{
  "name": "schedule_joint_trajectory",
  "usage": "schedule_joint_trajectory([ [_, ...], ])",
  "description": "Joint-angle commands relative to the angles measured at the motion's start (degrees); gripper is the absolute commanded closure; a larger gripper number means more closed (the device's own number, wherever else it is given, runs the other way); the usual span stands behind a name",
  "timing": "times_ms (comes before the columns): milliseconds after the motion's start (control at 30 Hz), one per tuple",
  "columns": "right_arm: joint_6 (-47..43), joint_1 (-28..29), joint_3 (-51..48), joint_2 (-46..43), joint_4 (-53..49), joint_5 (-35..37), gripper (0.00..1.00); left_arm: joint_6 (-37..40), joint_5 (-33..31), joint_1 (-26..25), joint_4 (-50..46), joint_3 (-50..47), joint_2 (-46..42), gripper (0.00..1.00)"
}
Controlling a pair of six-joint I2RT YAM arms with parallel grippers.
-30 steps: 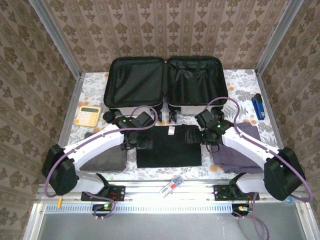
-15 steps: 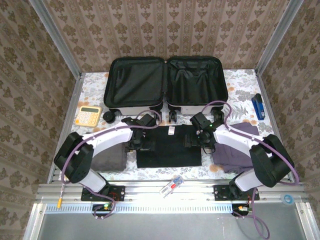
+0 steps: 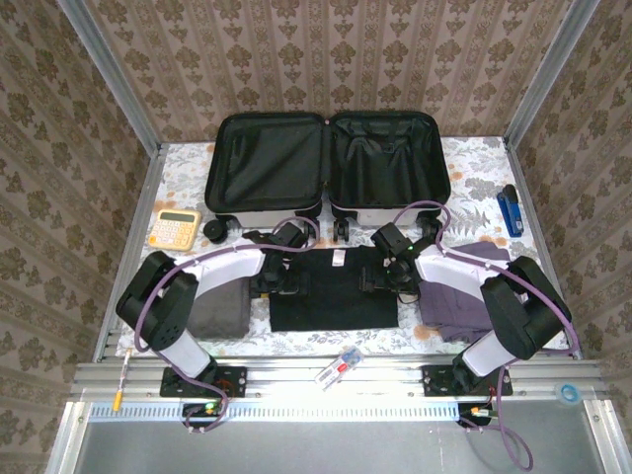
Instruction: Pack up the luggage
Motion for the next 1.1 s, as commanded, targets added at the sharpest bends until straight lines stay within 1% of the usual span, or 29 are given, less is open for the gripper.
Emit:
schedule_joint_trajectory([
  [0, 1.6, 1.0, 1.4, 2.0, 1.3, -1.5, 0.16, 1.3, 1.0, 0.4, 1.2, -0.8, 1.4, 0.0],
  [200, 2.4, 2.7, 2.1, 4.3, 2.4, -2.2, 0.19, 0.7, 1.9, 0.4, 3.6, -1.3, 2.5, 0.0],
  [367, 2.7, 4.5, 3.6, 5.3, 2.5, -2.4, 0.24, 0.1, 3.1, -0.4, 6.2, -0.9, 2.6, 0.01],
  [500, 2.8, 5.5, 4.9, 5.4, 2.4, -2.3, 0.28, 0.6, 2.5, -1.1, 5.7, 0.3, 3.1, 0.07],
  [533, 2.8, 5.6, 5.0, 5.6, 2.4, -2.5, 0.3, 0.7, 2.8, -1.1, 6.0, 0.3, 3.2, 0.12],
  [633, 2.6, 5.8, 5.3, 6.4, 2.1, -2.7, 0.38, 0.7, 3.4, -1.4, 6.3, 0.5, 3.9, 0.22],
  [700, 2.6, 5.8, 5.1, 6.4, 2.2, -2.7, 0.44, 0.6, 2.8, -1.9, 6.2, 0.7, 4.1, 0.29],
  [767, 2.3, 5.8, 4.9, 6.2, 2.7, -3.1, 0.5, 0.9, 1.8, -2.4, 5.1, 1.2, 4.5, 0.39],
  [867, 1.2, 5.8, 4.6, 5.6, 2.9, -2.9, 0.64, 1.4, 0.4, -2.5, 3.6, 1.9, 4.6, 0.6],
  [967, -0.1, 5.8, 5.2, 5.4, 2.0, -2.7, 0.79, 1.7, 0.4, -2.5, 3.6, 1.7, 3.9, 0.81],
  [1033, -1.0, 5.8, 5.8, 5.4, 1.1, -2.4, 0.92, 1.9, 0.5, -2.6, 3.8, 1.6, 3.2, 0.95],
  [1067, -1.3, 5.8, 6.0, 5.3, 0.7, -2.3, 0.96, 1.9, 0.6, -2.7, 3.7, 1.6, 2.8, 1.0],
])
